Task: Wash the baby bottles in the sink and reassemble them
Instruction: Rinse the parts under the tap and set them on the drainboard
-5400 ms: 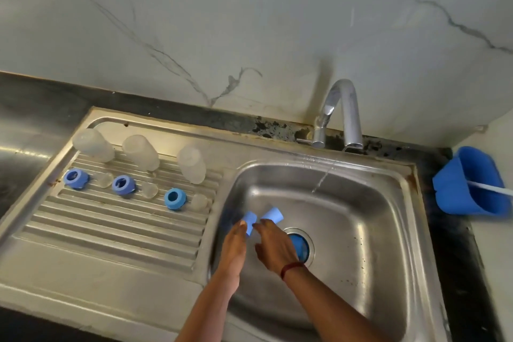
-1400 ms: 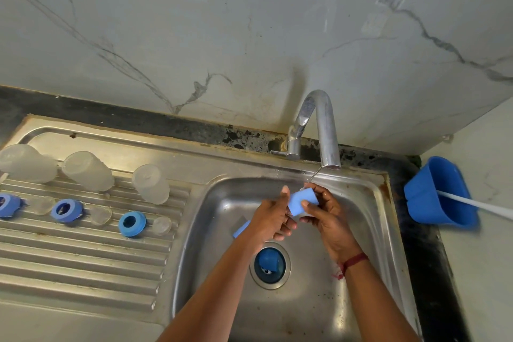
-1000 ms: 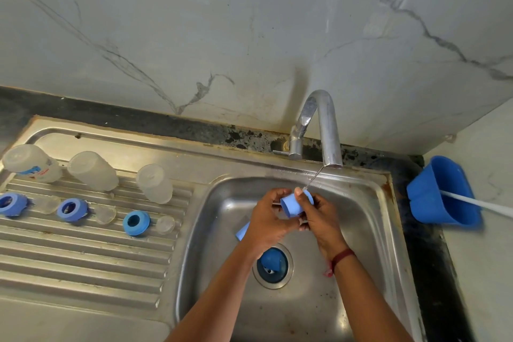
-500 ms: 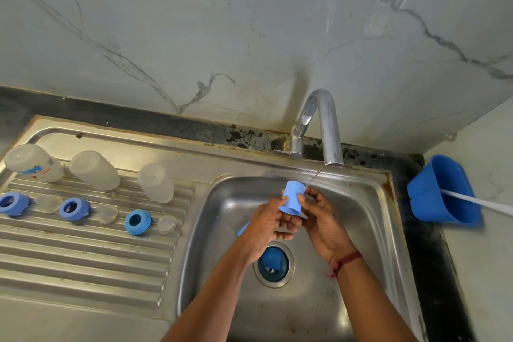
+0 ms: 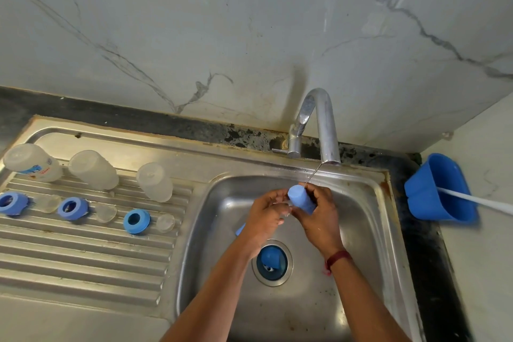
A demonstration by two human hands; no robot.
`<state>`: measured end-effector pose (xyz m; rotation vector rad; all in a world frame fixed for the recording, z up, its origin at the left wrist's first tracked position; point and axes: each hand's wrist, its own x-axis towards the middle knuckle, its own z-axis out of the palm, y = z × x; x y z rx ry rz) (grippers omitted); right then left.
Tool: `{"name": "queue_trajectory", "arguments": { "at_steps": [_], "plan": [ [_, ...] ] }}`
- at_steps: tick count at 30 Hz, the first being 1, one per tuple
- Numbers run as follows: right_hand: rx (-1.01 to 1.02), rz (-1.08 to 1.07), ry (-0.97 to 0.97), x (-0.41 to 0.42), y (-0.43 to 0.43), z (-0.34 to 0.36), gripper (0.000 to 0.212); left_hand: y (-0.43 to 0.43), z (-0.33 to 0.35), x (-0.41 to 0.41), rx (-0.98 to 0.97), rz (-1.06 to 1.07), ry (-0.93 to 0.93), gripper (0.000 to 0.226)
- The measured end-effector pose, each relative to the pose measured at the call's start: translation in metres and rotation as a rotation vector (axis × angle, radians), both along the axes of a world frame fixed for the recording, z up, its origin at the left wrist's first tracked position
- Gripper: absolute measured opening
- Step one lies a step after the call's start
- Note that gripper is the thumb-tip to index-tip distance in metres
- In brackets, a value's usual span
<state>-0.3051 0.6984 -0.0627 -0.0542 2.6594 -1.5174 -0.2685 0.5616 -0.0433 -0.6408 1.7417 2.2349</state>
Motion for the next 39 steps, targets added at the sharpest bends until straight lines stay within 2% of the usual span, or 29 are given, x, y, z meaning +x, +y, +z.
{"name": "queue_trajectory", "arguments": {
  "at_steps": [4, 6, 10, 18, 21, 24, 28, 30, 35, 39],
  "plan": [
    [0.063, -0.053, 0.140, 0.005, -0.003, 0.002, 0.053, 0.004, -0.005, 0.003, -0.172, -0.036, 0.093, 0.044],
    [0.016, -0.057, 0.111, 0.007, -0.006, 0.002, 0.049, 0.006, -0.009, 0.003, -0.213, 0.001, 0.099, 0.042],
    [-0.098, -0.085, 0.002, 0.011, -0.012, 0.003, 0.052, 0.001, -0.015, 0.001, -0.182, 0.113, 0.038, 0.043],
    [-0.090, -0.066, 0.035, 0.014, -0.013, -0.006, 0.055, -0.007, -0.017, 0.001, -0.207, 0.128, 0.001, 0.044],
    [-0.117, -0.137, 0.052, 0.013, -0.010, -0.007, 0.058, -0.008, -0.020, 0.001, -0.214, 0.135, -0.001, 0.043],
    [-0.050, -0.016, 0.044, 0.017, -0.012, -0.007, 0.064, -0.007, -0.020, 0.003, -0.217, 0.134, -0.019, 0.041],
    [-0.124, -0.095, -0.033, 0.015, -0.009, -0.002, 0.068, -0.006, -0.019, 0.004, -0.202, 0.110, -0.008, 0.039],
    [-0.136, -0.046, -0.079, 0.015, -0.010, 0.000, 0.071, -0.007, -0.015, 0.005, -0.210, 0.082, -0.004, 0.039],
    [-0.176, -0.123, -0.082, 0.012, -0.007, 0.005, 0.057, -0.008, -0.007, 0.003, -0.161, 0.025, 0.065, 0.035],
    [-0.197, -0.087, -0.087, 0.011, -0.004, 0.009, 0.045, -0.003, -0.003, -0.003, -0.157, -0.014, 0.075, 0.029]
  ]
}}
